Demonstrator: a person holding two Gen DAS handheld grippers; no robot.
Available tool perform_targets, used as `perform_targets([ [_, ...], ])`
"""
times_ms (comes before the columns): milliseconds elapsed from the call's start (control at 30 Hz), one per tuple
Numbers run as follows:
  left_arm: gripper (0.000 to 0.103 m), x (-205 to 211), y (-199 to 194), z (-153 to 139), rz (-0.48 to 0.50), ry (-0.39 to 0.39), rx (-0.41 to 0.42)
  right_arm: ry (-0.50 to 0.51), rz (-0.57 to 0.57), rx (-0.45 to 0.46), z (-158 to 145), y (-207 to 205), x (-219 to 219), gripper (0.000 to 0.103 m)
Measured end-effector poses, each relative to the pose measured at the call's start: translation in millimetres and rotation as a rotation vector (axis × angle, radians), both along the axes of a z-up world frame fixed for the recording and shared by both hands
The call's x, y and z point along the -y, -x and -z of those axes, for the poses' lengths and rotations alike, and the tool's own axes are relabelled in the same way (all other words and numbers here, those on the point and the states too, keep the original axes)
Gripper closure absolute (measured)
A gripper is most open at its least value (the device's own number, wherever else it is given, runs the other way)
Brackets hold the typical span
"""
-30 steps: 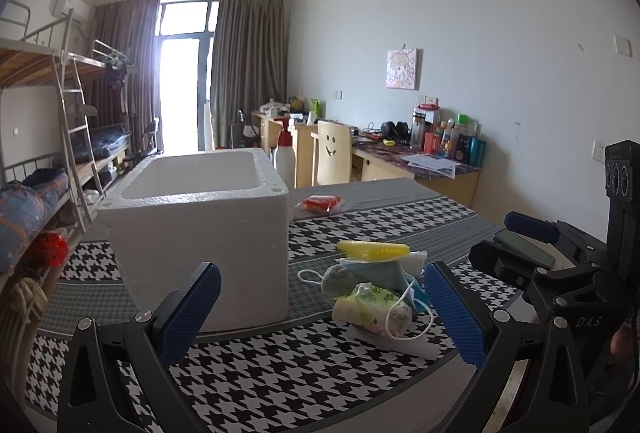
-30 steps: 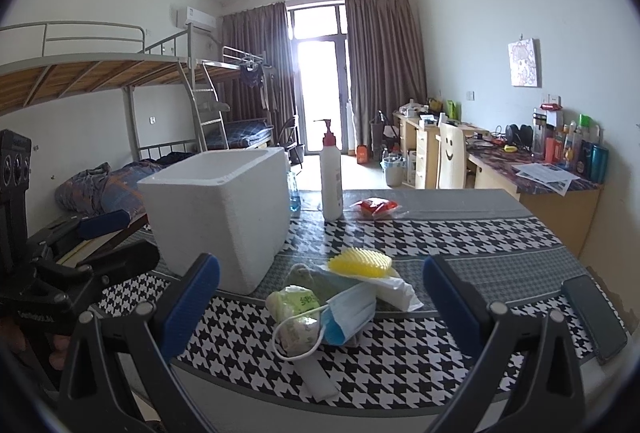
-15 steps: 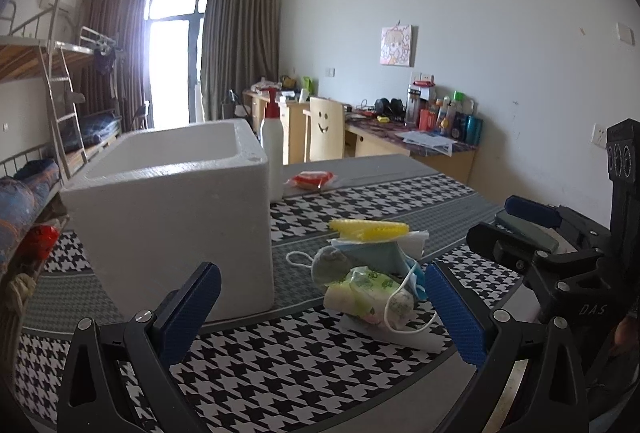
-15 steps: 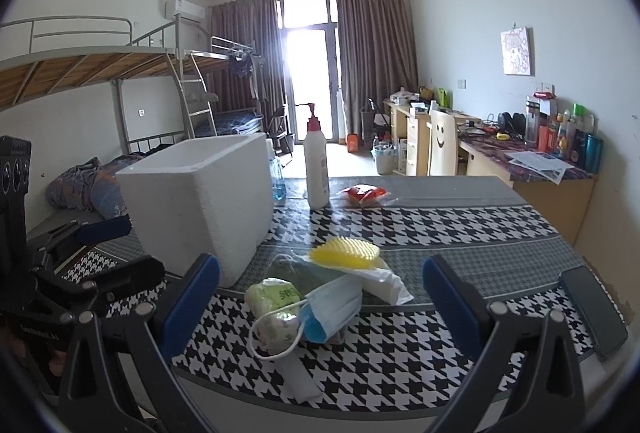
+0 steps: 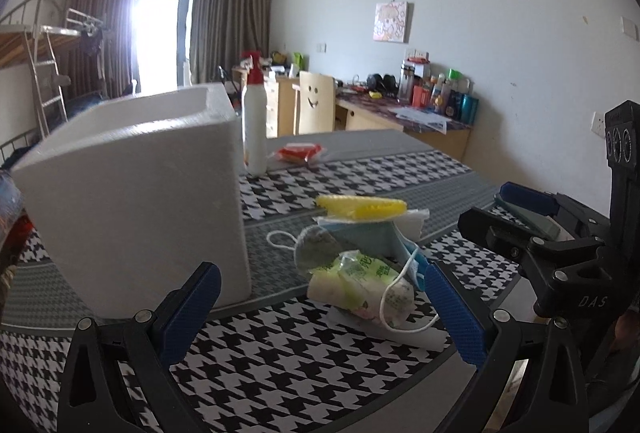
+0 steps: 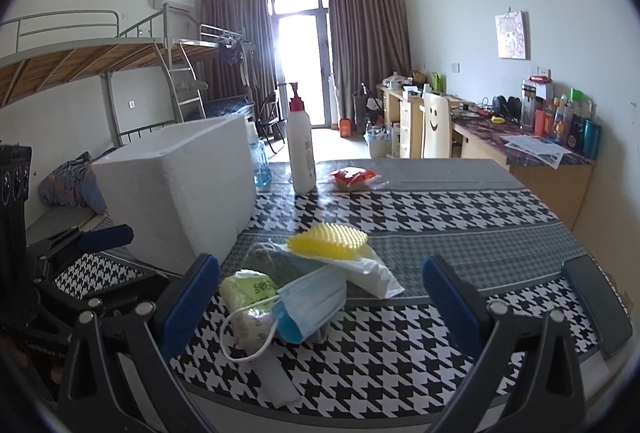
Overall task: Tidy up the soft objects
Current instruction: 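Move the left tool toward the green package while the right tool approaches the yellow sponge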
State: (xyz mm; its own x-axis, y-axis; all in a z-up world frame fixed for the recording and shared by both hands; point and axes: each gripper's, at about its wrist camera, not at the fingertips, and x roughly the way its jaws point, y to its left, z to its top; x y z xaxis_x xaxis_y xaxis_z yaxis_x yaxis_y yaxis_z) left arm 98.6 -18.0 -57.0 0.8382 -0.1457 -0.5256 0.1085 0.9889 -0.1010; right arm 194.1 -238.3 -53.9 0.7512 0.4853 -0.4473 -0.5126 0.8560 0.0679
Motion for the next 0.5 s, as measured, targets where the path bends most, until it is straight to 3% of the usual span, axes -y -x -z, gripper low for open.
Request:
perform_targets([
  [233, 0.002, -1, -12, 10, -0.027, 0.006, -0.044, 0.012, 0.006, -0.022, 6, -8, -1, 0.001],
  [500, 0.009, 2, -23, 20, -0.018, 0.032, -0.106, 0.032, 0.005, -0.034, 8, -19, -4, 0.001],
])
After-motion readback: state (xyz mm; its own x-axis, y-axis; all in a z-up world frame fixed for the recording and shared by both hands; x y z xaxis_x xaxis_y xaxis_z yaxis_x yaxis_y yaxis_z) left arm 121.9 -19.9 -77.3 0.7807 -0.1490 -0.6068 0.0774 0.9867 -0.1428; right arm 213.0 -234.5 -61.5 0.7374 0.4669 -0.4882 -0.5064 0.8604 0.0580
